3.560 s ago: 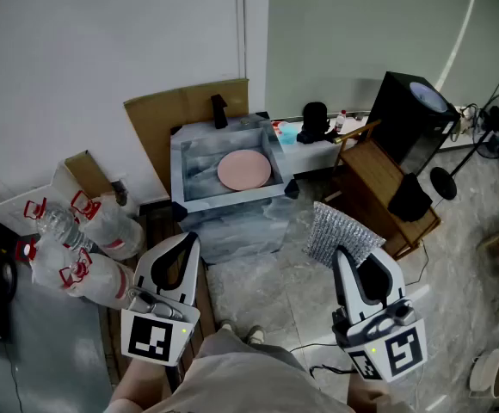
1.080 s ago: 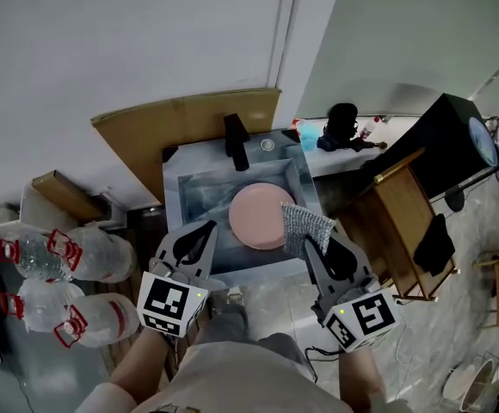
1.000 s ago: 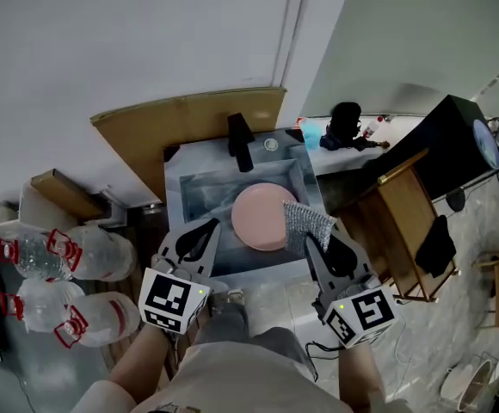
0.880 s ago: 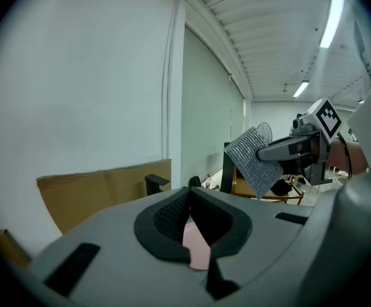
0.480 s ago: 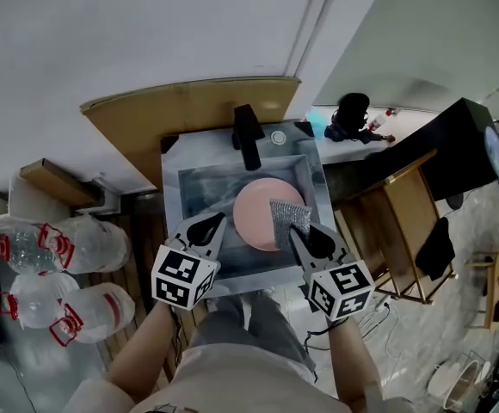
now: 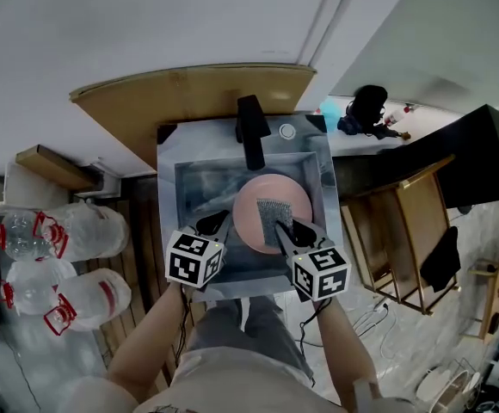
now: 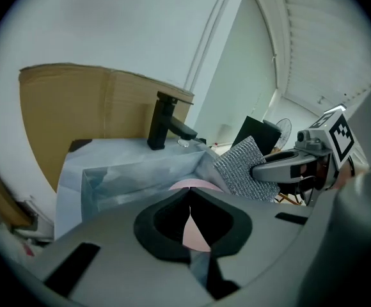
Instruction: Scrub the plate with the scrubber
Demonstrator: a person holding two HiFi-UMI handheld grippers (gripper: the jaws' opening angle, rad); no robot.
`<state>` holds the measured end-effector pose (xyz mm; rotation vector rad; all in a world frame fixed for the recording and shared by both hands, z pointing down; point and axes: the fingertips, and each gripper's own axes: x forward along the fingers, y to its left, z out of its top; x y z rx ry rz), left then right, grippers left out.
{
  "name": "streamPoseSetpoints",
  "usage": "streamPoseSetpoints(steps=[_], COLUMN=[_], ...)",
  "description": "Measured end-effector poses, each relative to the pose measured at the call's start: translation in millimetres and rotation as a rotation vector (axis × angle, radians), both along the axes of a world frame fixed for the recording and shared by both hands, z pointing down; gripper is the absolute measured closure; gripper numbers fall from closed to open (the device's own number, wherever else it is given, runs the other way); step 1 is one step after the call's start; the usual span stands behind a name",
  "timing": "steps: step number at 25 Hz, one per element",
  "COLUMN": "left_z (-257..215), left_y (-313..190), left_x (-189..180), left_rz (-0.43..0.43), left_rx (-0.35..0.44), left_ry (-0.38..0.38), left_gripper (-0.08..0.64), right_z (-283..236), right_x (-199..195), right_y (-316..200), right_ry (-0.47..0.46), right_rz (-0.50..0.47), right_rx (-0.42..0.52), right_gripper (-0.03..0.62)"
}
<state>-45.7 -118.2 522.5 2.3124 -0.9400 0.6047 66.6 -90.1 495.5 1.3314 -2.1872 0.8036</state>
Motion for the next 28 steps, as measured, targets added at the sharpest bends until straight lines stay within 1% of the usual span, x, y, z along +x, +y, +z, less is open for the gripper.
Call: streamPoseSetpoints(steps=[5,9,10,11,12,13,18,23,28], left_z=[48,82,91,99,107,115,148,172,187], left_y=[-8,-11,-10,-9,-8,-7,-7,-6,-2], left_x=[8,14,15,16,17,18,16,15,22], left_rz=[-0.045,-0.070,-0.068,-0.066,-0.063,-0.063,-0.090,-0.117,-0.101], left_rx=[-0.090,-0.176,-0.198,-0.216,-0.231,-0.246,-0.319,-0.376,-0.431], left_ry=[-0.035,-0.041,-0.045,-0.052,-0.061,-0.069,-0.087,-0.081,-0.066], left_gripper=[0.541,0.531,0.510,0.465,0.437,0.427,0.414,0.413,0.413], right_z=[44,73,80,87,94,100,130,153,172], right_x=[-7,-10,-11,-12,-13,-14,-22,-32,-40], right_y=[-10,-22,-24,-27,-29,-31,-38,-45,-52], right_ry=[0.006,0.015,0.017,0.022,0.028,0.036,0.075,0.127,0.198], right_rz=[-0.046,-0.075,-0.083,-0.092,-0.102,-0.113,-0.176,-0.238,-0.306], right_rx=[-0.071,-0.118,-0.130,-0.140,-0.150,-0.160,-0.207,-0.236,-0.241], right_gripper=[0.483,0.483,0.483,0.483,0.483,0.483,0.483,0.483,0.481])
